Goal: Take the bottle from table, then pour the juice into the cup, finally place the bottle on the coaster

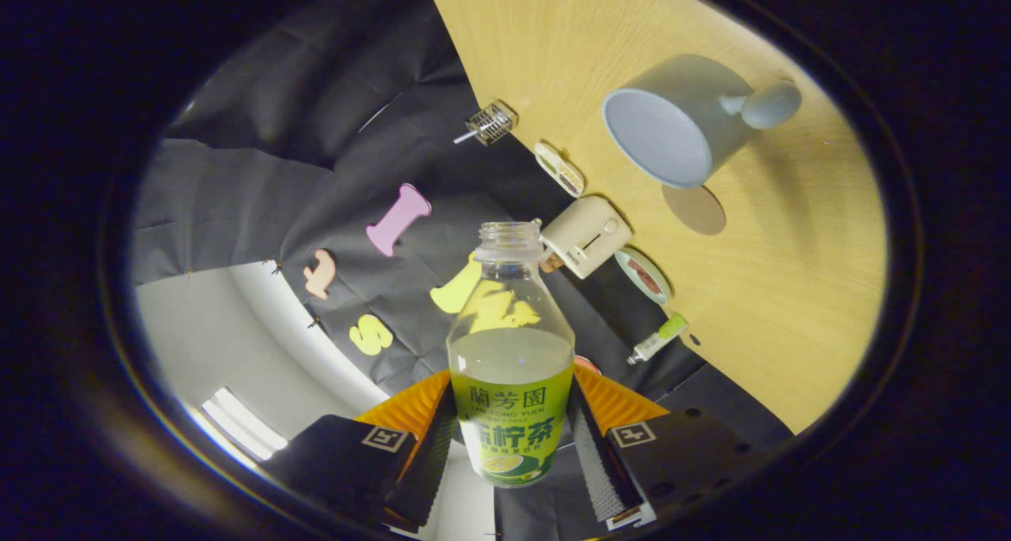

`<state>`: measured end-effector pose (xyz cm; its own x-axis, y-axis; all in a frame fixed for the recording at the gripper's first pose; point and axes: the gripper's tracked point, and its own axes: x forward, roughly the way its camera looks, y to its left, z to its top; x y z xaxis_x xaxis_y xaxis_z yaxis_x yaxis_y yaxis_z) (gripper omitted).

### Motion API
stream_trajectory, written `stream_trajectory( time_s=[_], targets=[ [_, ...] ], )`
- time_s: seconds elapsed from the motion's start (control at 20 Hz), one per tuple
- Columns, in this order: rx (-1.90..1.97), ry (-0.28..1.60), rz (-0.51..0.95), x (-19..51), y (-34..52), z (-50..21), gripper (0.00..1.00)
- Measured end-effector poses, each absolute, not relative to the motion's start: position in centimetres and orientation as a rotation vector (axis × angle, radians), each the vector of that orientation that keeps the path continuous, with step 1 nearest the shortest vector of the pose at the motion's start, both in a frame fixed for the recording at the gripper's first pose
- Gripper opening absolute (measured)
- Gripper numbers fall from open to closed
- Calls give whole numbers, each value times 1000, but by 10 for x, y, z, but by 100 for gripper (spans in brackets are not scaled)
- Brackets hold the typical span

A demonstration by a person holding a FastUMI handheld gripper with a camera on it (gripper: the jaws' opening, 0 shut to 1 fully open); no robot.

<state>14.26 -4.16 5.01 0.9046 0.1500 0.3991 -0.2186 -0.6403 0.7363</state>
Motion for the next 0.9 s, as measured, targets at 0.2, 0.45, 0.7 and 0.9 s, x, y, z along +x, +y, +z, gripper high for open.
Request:
stream_trajectory(
  time_s=[0.2, 0.45, 0.7, 0.9],
  targets=[
    [2163, -22, 573, 140, -35, 45, 78],
    [2015, -69, 526, 147, -50, 40, 78],
    [1822, -46, 486, 157, -58, 29, 78],
    [1704, -30, 470, 158, -69, 31, 78]
  ],
)
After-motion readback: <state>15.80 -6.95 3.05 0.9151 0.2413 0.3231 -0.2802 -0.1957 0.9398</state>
